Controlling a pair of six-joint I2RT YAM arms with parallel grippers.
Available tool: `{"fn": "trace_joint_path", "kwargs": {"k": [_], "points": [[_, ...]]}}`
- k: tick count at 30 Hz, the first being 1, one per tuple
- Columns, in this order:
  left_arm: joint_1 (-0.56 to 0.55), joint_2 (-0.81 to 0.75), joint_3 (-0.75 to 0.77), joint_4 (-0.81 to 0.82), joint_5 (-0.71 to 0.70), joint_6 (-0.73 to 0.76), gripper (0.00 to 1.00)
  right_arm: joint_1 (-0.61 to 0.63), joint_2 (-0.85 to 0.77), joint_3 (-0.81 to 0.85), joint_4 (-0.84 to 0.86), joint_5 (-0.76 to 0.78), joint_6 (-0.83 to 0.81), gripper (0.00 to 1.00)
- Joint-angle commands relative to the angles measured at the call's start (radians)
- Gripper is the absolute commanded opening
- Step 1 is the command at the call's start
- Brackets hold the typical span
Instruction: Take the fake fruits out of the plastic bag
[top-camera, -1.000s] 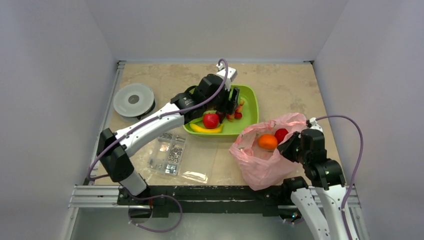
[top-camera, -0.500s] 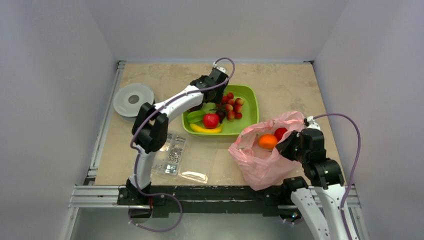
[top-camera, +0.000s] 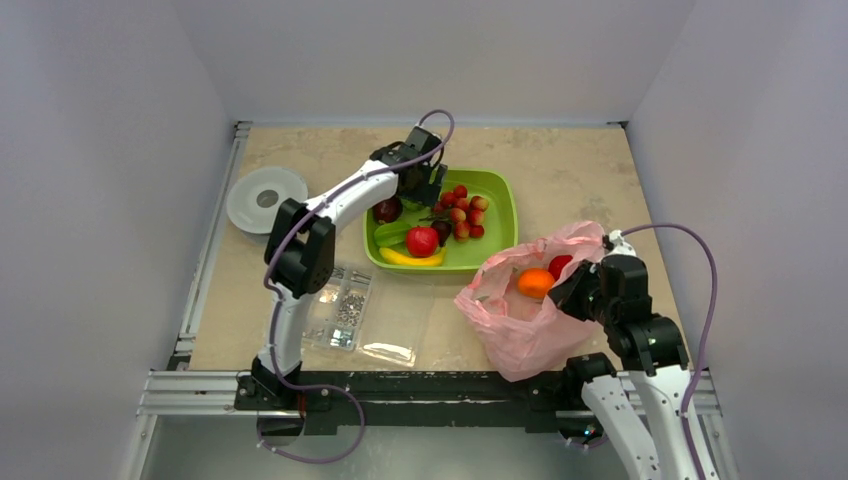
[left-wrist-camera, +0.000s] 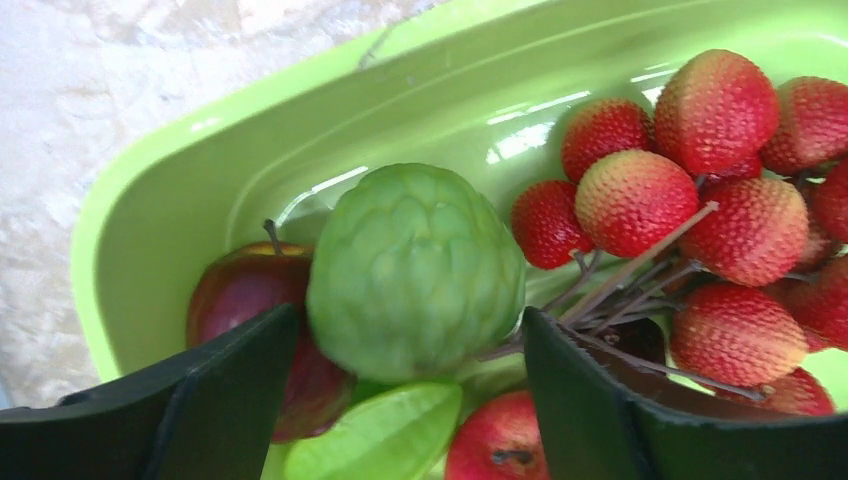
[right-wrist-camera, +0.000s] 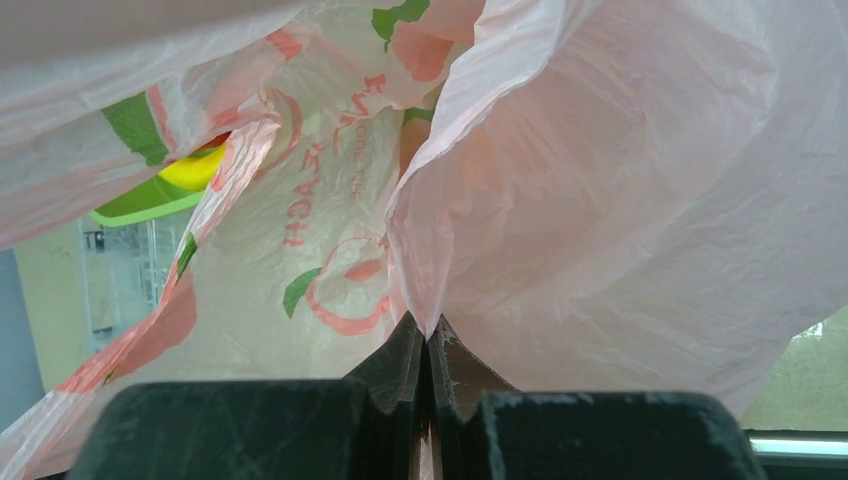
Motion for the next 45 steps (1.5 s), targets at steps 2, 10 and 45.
{"fn": "trace_joint_path", "kwargs": {"k": [2, 10, 45], "points": [[0.000, -0.110, -0.032, 0.007, 0.103, 0.004, 0.95, -0.003, 0.026, 0.041, 0.017, -0.076, -0.045, 0.00], [-0.003, -0.334, -0.174, 0.059, 0.369, -0.056, 0.75, -0.003, 0.077, 0.047, -0.031, -0.161, -0.090, 0.00], [-0.571, -0.348, -0.469, 0.617, 0.411, -0.095, 0.32, -0.001, 0.180, -0.018, -0.150, -0.107, -0.043, 0.00]]}}
